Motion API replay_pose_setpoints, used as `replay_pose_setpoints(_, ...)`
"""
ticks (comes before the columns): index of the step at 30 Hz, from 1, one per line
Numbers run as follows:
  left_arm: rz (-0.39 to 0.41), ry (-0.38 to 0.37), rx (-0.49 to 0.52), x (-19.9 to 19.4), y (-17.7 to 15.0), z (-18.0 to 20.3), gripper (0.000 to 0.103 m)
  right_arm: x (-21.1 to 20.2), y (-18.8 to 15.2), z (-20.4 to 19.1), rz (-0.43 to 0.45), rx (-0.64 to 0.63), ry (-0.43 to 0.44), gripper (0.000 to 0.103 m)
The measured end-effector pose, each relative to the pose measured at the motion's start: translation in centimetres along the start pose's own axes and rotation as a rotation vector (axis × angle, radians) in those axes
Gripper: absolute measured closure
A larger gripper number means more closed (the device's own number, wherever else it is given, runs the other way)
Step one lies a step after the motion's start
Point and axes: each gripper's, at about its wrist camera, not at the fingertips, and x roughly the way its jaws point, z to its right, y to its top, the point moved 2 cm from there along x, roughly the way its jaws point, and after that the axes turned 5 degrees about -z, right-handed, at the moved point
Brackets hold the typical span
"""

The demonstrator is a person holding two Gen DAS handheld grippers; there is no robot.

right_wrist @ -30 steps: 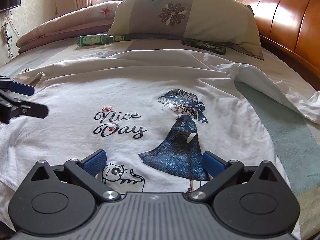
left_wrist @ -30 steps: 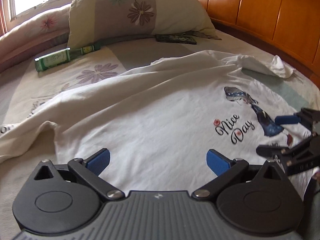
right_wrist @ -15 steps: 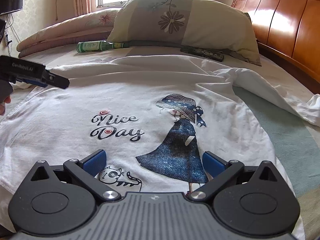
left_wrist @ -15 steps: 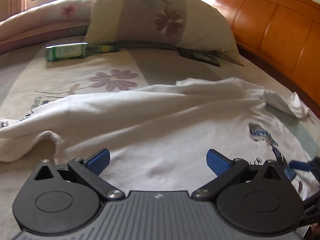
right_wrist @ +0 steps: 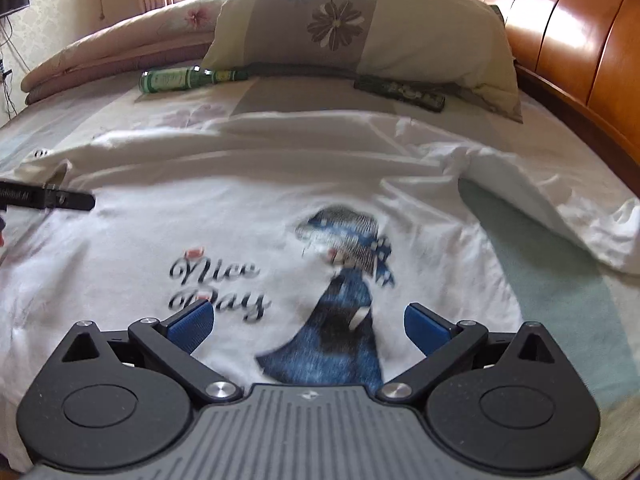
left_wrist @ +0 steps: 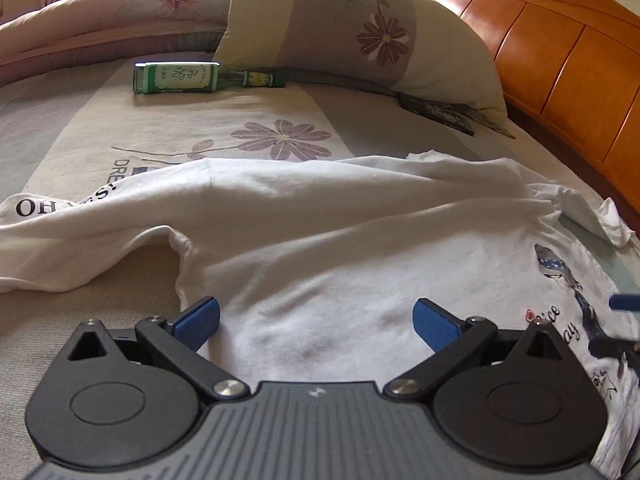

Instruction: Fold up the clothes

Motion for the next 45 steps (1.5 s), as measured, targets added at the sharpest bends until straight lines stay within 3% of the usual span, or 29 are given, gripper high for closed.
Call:
replay_pose_setpoints(4, -0.014, 0.03, 0.023, 0.5, -0.1, 0.3, 0.001, 1.6, 5.7, 3.5, 0.024, 0.071, 0.062, 0.0)
replay_pose_setpoints(8, -0.017, 0.054, 0.047, 0.8, 0.0, 0.3, 0.001, 7.8, 9.6, 7.0, -0.112, 0.239, 0.184, 0.0)
replay_pose_setpoints(12, -0.017, 0.084, 0.088, 1.3, 0.1, 0.3, 0.001, 12.1, 11.6, 9.3, -0.111, 0.243, 0.131, 0.0)
replay_pose_setpoints(17, -0.011, 0.109, 0.122, 1.5, 0.1, 0.6, 0.001, 13.8, 13.4, 10.5, -0.095, 0.161, 0.034, 0.0)
replay_pose_setpoints(21, -0.006, 0.105, 0.109, 1.2, 0.1, 0.4, 0.001, 11.0, 12.9, 9.2, -0.079, 0.143, 0.027, 0.0)
replay_pose_setpoints(25, 0.053, 0.107, 0.096, 0.2, 0.4, 0.4, 0.001, 8.3, 10.3, 7.1, -0.083, 0.145, 0.144, 0.0)
replay_pose_setpoints(28, 0.08, 0.076, 0.085, -0.4, 0.5, 0.3, 0.001, 8.8, 7.7, 5.4, -0.134, 0.092, 0.113, 0.0)
replay_pose_setpoints(32, 0.059, 0.112, 0.105, -0.2, 0.5, 0.6, 0.001, 8.5, 5.0, 5.6, -0.057, -0.046, 0.018, 0.0)
replay_pose_setpoints(37, 0.044, 0.122, 0.109, -0.4, 0.4, 0.8, 0.001, 6.4, 4.7, 7.0, -0.128, 0.064, -0.064, 0.0)
replay_pose_setpoints(41, 0.053, 0.087, 0.099, -1.2, 0.5, 0.9, 0.001, 3.8, 4.0, 4.9, -0.068, 0.106, 0.011, 0.0)
replay_pose_setpoints(45, 0.075, 0.038, 0.136, -2.3, 0.4, 2.2, 0.001, 3.3, 1.9, 0.7, -0.066, 0.025, 0.016, 0.0)
